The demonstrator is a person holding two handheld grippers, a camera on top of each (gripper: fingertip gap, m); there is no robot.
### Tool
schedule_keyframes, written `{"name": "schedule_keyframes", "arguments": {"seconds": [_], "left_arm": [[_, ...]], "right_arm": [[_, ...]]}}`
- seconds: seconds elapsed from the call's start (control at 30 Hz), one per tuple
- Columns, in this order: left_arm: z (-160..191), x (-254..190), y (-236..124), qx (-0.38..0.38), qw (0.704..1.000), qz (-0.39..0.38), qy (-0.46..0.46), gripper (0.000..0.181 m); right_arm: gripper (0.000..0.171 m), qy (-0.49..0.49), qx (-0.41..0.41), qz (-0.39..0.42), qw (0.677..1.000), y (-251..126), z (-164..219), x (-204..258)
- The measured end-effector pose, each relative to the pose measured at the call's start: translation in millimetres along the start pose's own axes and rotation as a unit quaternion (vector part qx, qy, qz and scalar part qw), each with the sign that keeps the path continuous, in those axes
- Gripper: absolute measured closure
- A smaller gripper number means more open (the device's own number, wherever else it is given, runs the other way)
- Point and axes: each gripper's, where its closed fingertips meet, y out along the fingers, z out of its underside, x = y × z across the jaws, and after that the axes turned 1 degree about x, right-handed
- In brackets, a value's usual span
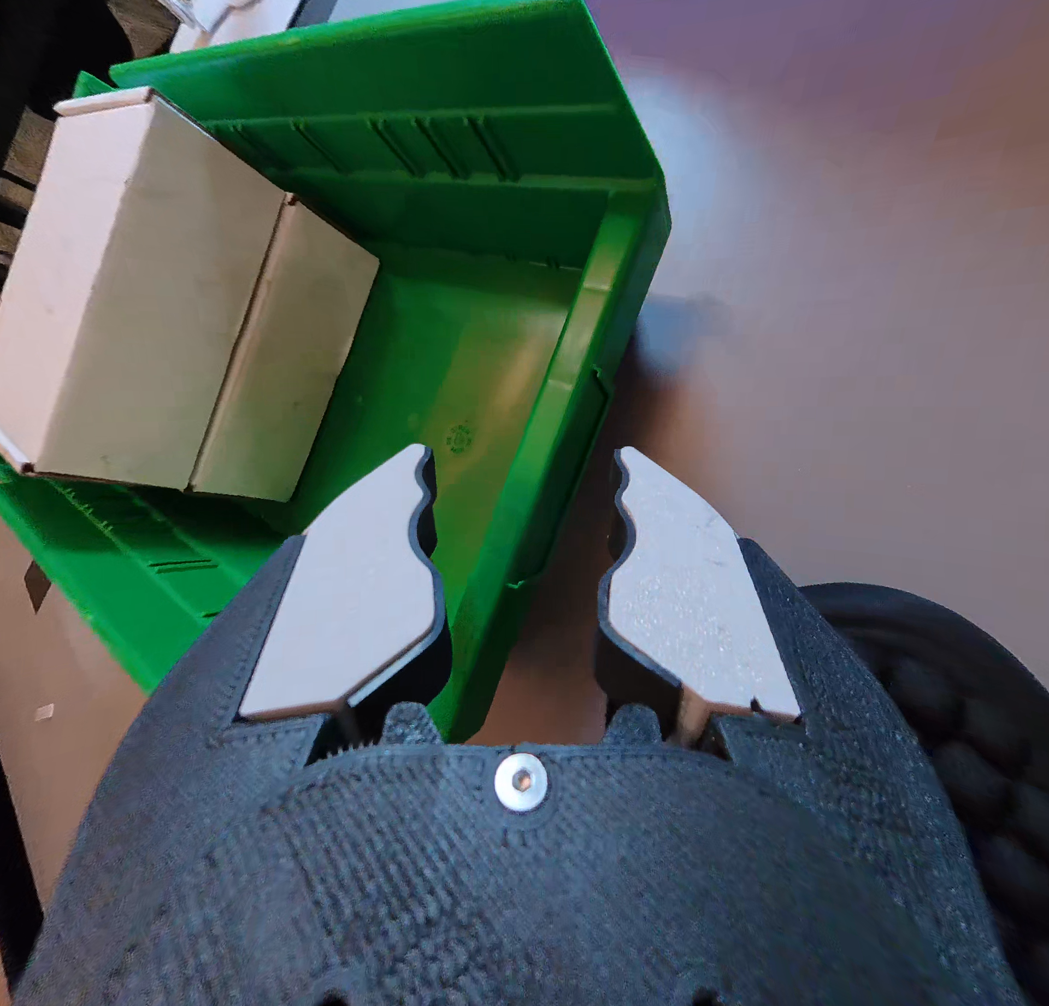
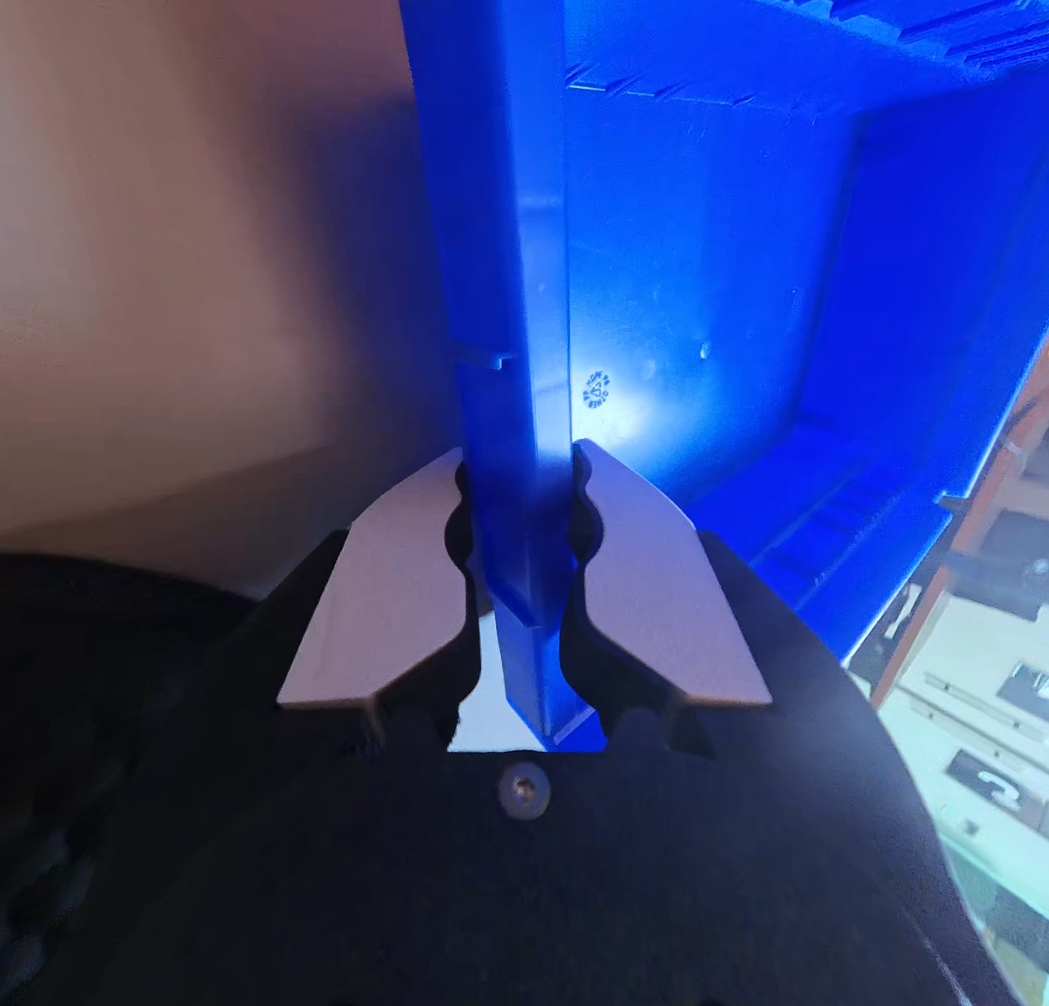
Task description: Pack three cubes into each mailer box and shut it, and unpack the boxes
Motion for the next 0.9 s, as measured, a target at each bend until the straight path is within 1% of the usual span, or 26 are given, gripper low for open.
{"name": "schedule_keyframes", "arguments": {"seconds": [0.03,0.2,0.33,0.43,0.53,0.57,0.6,0.67,0.77,0.9], "left_arm": [[1.0,-1.8,2.5,0.005,1.0,0.004,0.004,0.123],[10.4,-5.6,14.5,0.035,0.999,0.021,0.014,0.123],[20.8,-2.2,25.7,0.059,0.998,0.013,0.025,0.126],[29.8,1.7,32.1,0.075,0.997,-0.002,0.033,0.129],[28.7,-0.7,33.8,0.059,0.998,0.012,0.02,0.133],[28.7,-1.1,34.1,0.055,0.998,0.014,0.016,0.135],[28.7,-1.1,34.2,0.051,0.998,0.014,0.015,0.135],[28.2,-1.3,34.5,0.044,0.999,0.014,0.016,0.136],[26.7,-2.3,35.4,0.043,0.999,0.008,0.029,0.139],[24.1,-1.9,36.9,0.04,0.998,-0.004,0.047,0.141]], "right_arm": [[0.141,0.008,0.006,0.003,1.0,-1.5,10.5,0.2],[0.141,0.034,0.048,0.012,0.998,0.4,63.1,-2.6],[0.142,0.023,0.058,0.021,0.998,10.6,96.4,-16.2],[0.142,0.025,0.058,0.028,0.998,21.0,113.8,-33.0],[0.14,0.033,0.092,0.066,0.993,28.1,131.2,-53.3],[0.133,0.045,0.097,0.068,0.992,26.6,132.3,-56.0],[0.125,0.064,0.088,0.073,0.991,22.1,128.6,-59.6],[0.118,0.114,0.046,0.075,0.99,6.5,113.4,-64.9],[0.121,0.174,-0.076,0.079,0.979,-26.9,70.2,-69.1],[0.126,0.199,-0.191,0.116,0.954,-65.2,21.8,-68.7]]}}
